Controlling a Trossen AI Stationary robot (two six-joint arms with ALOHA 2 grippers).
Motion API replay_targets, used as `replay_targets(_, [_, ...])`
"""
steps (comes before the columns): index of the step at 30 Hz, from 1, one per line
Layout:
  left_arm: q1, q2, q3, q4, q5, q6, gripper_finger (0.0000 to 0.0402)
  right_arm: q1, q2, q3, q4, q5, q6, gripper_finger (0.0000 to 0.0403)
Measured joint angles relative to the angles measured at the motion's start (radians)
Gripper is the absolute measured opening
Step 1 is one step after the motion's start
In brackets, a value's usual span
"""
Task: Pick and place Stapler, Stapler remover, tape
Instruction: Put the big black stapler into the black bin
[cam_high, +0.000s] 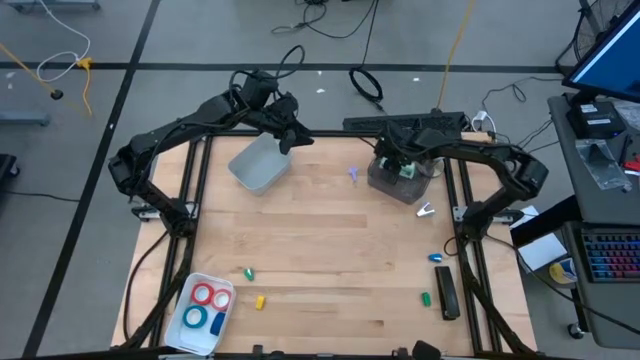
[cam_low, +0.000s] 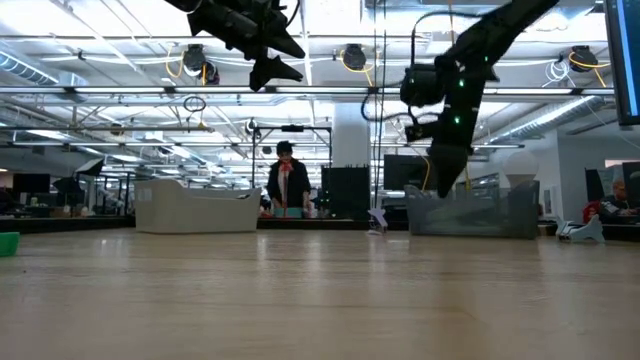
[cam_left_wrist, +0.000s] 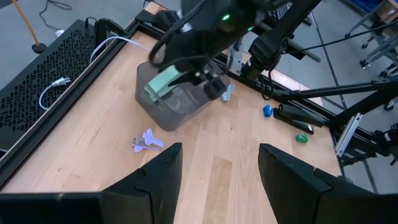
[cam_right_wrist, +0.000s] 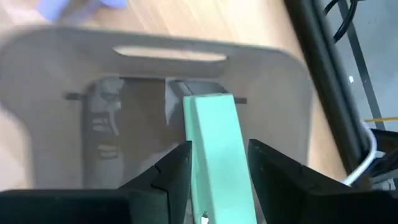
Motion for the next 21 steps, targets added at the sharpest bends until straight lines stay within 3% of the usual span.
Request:
replay_targets(5, [0.000,0.000,0.000,0.000,0.000,0.000,0.0209,0.058,-0.079,0.075,-0.106,0.002,0.067,0.0149])
replay_targets(9, [0.000,0.000,0.000,0.000,0.000,0.000,0.0209,0.120,-0.175,0.142,-0.292,-0.020,0.266,0.0143])
replay_targets(16, [-0.007,0.000,0.000,0.001,-0.001,0.040,0.0209,0.235,-0.339,0.175,-0.627,-0.372,0.872,0.0133])
replay_targets(21, [-0.010,0.000,0.000,0.000,-0.018,0.024,0.0209,0.388,-0.413,0.171,-0.815,-0.494,1.222,0.0132])
